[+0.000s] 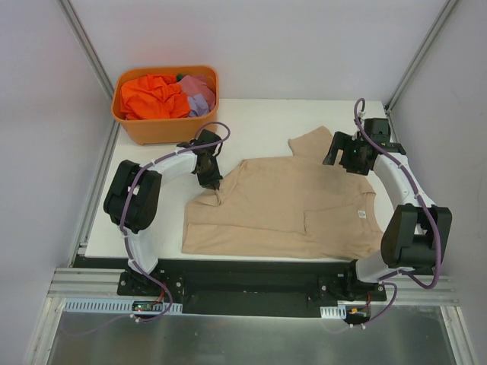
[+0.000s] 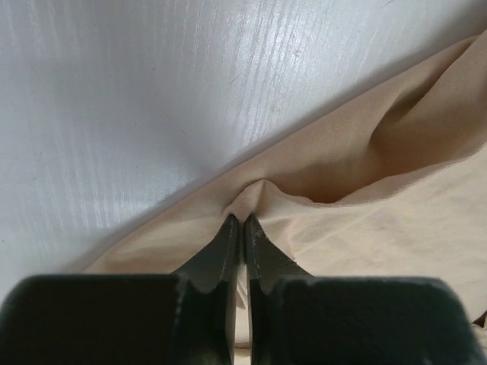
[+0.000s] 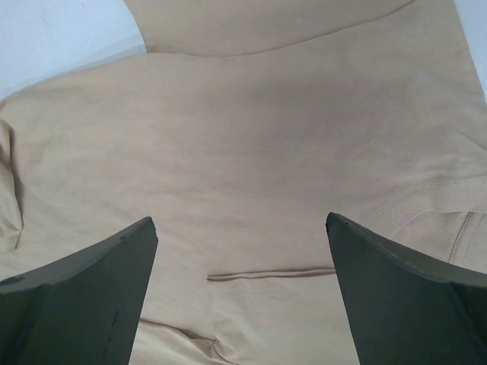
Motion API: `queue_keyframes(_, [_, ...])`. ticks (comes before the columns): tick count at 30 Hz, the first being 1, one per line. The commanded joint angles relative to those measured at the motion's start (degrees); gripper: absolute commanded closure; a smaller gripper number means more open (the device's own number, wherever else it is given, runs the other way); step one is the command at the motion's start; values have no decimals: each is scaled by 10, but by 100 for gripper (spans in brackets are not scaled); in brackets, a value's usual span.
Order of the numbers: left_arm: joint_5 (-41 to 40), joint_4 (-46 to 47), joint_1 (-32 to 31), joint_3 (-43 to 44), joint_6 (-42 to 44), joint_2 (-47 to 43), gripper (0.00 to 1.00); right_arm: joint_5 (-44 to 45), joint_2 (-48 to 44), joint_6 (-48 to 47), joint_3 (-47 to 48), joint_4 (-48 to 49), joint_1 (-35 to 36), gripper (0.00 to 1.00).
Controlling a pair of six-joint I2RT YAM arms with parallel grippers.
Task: Fold and stack the t-shirts
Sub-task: Grap the side of the flattened tshirt furthest away from the robot with both arms
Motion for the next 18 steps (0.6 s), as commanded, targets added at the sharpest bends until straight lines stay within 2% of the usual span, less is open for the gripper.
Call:
queue_keyframes(1, [6, -3, -2, 15, 6, -16, 100, 10, -8, -11, 9, -4, 0, 4])
queue_keyframes(4, [-11, -2, -2, 17, 17, -27, 100, 10, -9, -12, 9, -5, -1, 4])
queue_keyframes(12, [-115, -7, 8, 40, 75, -56, 100, -1, 7, -14, 24, 5, 0, 4])
queue_keyframes(18, [-130, -9, 25, 76, 104, -28, 100, -18, 61, -11, 75, 34, 5, 4])
